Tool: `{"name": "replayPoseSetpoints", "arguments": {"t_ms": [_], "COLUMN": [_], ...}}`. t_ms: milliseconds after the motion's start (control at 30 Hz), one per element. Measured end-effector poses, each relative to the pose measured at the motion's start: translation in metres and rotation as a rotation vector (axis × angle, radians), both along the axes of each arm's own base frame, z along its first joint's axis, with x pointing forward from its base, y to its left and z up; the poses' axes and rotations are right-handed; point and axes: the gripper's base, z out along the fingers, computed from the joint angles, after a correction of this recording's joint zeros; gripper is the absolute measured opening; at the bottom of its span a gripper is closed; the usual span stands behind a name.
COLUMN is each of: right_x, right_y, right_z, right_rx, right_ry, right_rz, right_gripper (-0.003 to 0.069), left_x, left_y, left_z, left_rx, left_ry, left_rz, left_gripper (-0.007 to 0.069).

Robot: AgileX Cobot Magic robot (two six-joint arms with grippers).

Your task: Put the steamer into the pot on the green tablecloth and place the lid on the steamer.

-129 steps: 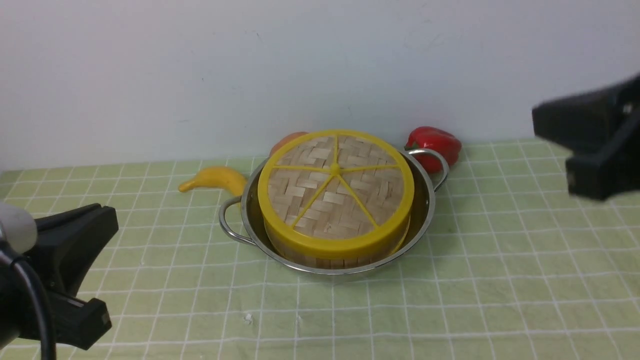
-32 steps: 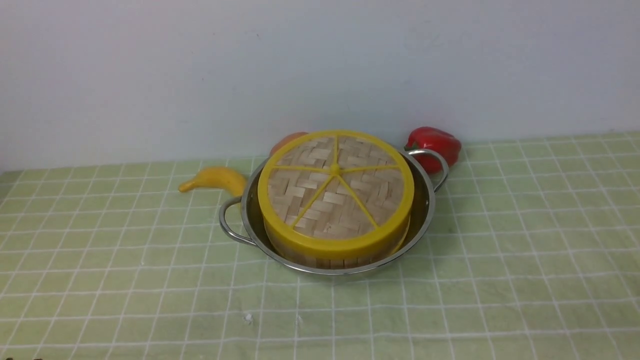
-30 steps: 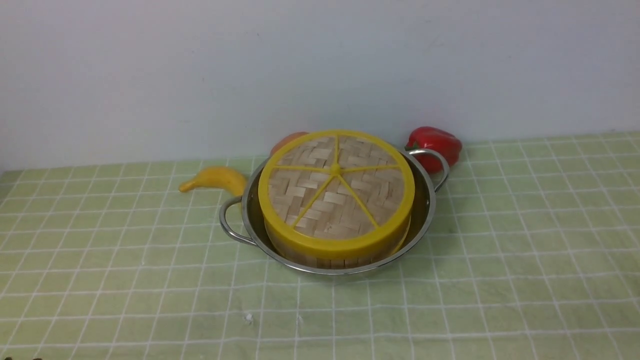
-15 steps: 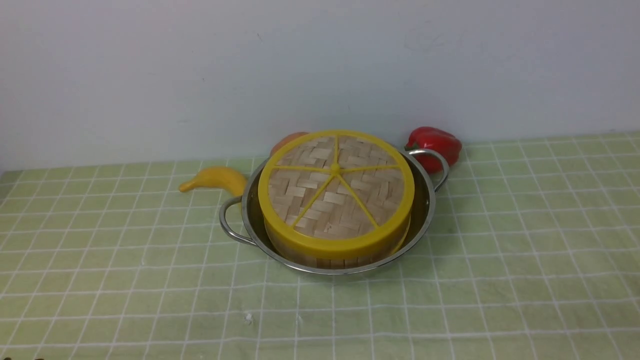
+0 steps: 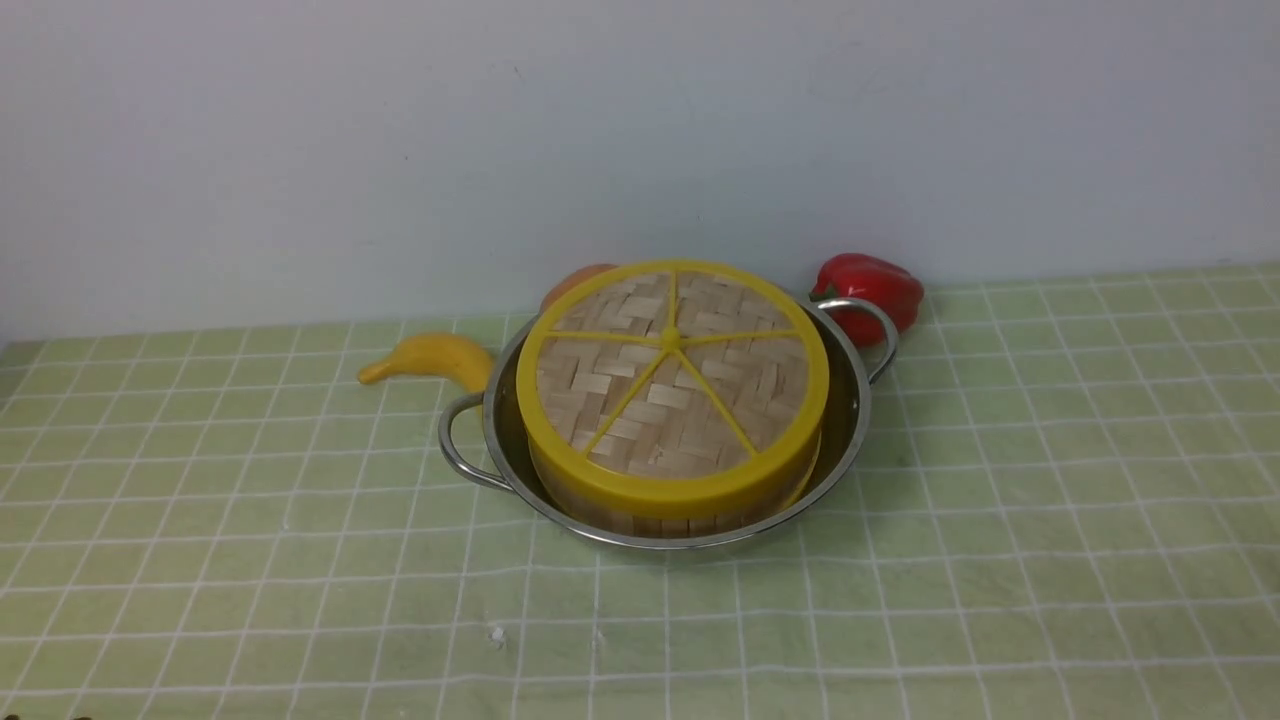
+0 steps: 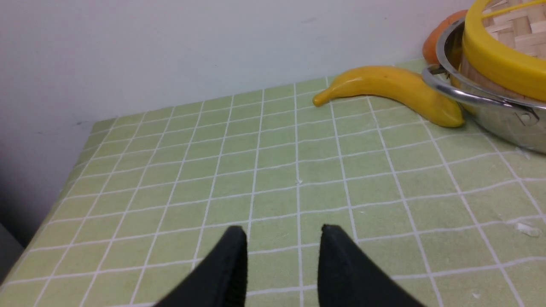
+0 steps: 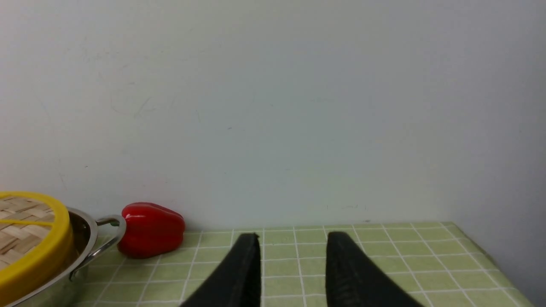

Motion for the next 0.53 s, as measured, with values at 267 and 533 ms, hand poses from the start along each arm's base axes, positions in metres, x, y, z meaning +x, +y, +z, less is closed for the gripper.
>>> {"name": "replayPoseSetpoints", "arguments": {"t_ms": [267,533], "right_x": [0.0,0.0], "right_y": [0.0,0.0], "right_z": [0.0,0.0], "right_rx": [0.0,0.0], "right_ry": [0.0,0.0], "right_rz": [0.0,0.0], "right_gripper": [0.024,0.024], "left_x": [0.0,0.0], "left_y": [0.0,0.0], "left_z": [0.0,0.0], "left_rx": [0.0,0.0], "left_ry": [0.0,0.0], "left_rz": [0.0,0.0], "left_gripper": [0.0232,0.0243]}}
